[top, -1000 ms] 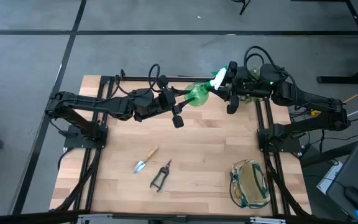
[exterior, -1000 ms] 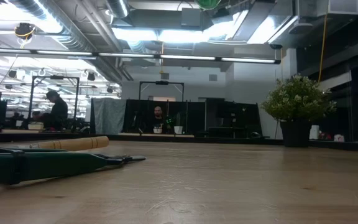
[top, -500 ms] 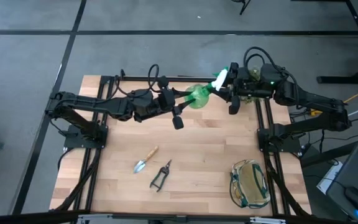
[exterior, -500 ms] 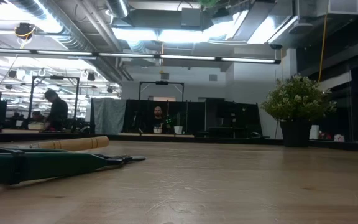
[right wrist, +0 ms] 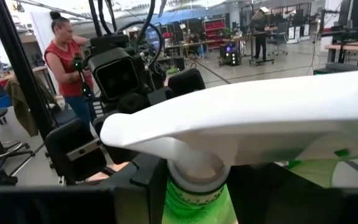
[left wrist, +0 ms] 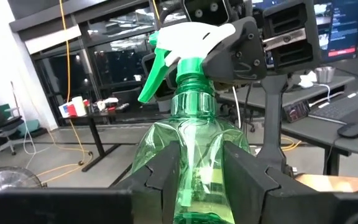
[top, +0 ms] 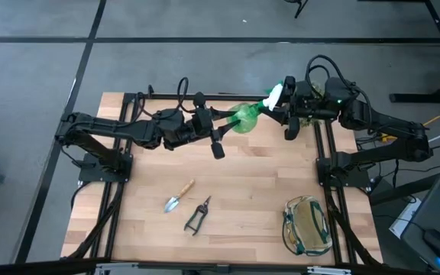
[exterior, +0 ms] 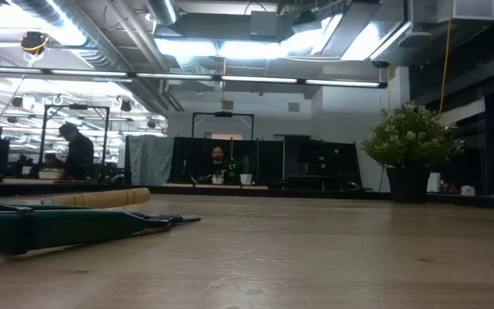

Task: Pick & Place Garden tools in Gardening bag
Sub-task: Put the green spray bottle into the gardening bag

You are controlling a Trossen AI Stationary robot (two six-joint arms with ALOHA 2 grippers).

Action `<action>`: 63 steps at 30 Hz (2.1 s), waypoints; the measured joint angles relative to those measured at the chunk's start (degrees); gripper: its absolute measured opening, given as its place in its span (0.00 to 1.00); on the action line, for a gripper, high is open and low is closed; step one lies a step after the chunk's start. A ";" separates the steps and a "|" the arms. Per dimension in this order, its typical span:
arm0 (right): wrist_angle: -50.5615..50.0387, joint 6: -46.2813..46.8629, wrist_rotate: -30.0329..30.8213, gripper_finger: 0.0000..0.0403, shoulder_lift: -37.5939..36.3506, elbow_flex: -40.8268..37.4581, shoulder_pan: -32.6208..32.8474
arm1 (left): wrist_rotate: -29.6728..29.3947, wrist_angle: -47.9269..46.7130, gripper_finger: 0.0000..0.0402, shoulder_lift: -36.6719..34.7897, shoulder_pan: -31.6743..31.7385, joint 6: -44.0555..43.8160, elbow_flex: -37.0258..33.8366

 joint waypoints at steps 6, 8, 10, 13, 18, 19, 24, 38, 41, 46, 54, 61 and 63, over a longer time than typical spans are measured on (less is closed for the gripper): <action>1.57 1.31 -0.26 0.34 0.55 0.00 0.00 | 0.14 0.71 0.26 -0.10 0.00 -0.13 -0.02; 1.86 1.31 -0.22 0.34 0.76 0.01 0.00 | 0.26 1.25 0.26 -0.10 0.00 -0.15 -0.02; 1.93 1.65 -0.23 0.34 1.03 0.07 0.00 | -0.13 1.24 0.26 -0.10 0.00 -0.99 -0.02; 1.86 2.82 -0.22 0.34 1.55 0.07 0.00 | -0.33 0.87 0.26 0.17 0.02 -3.44 -0.18; -1.78 2.96 -0.61 0.34 2.10 -0.06 -0.04 | -0.89 4.19 0.26 0.23 0.07 -9.09 -4.77; -3.30 3.18 -0.71 0.34 2.15 -0.14 -0.01 | -0.90 4.94 0.26 -0.01 0.07 -10.01 -6.27; -3.83 5.63 -1.46 0.34 2.55 -3.82 0.52 | -0.92 9.55 0.26 -0.98 -0.88 -13.55 -13.17; 9.62 7.04 -0.35 0.34 5.63 -20.88 3.69 | -0.34 15.37 0.26 -0.58 -3.48 -25.91 -30.12; 14.05 6.96 -0.16 0.34 7.97 -24.75 5.18 | -0.11 16.42 0.26 0.87 -4.42 -26.52 -32.74; 22.89 8.68 -0.17 0.34 14.27 -28.94 7.56 | 6.25 15.38 0.26 6.08 -4.69 -28.27 -34.53; 25.11 8.77 0.09 0.34 22.54 -29.29 10.02 | 10.30 15.40 0.26 13.39 -4.84 -30.60 -34.64; 24.97 8.76 0.09 0.34 26.35 -29.29 11.64 | 13.19 12.63 0.26 15.60 -4.83 -29.43 -34.56; 25.64 8.67 0.26 0.34 27.06 -29.24 12.01 | 13.30 11.22 0.27 15.76 -4.81 -29.30 -34.43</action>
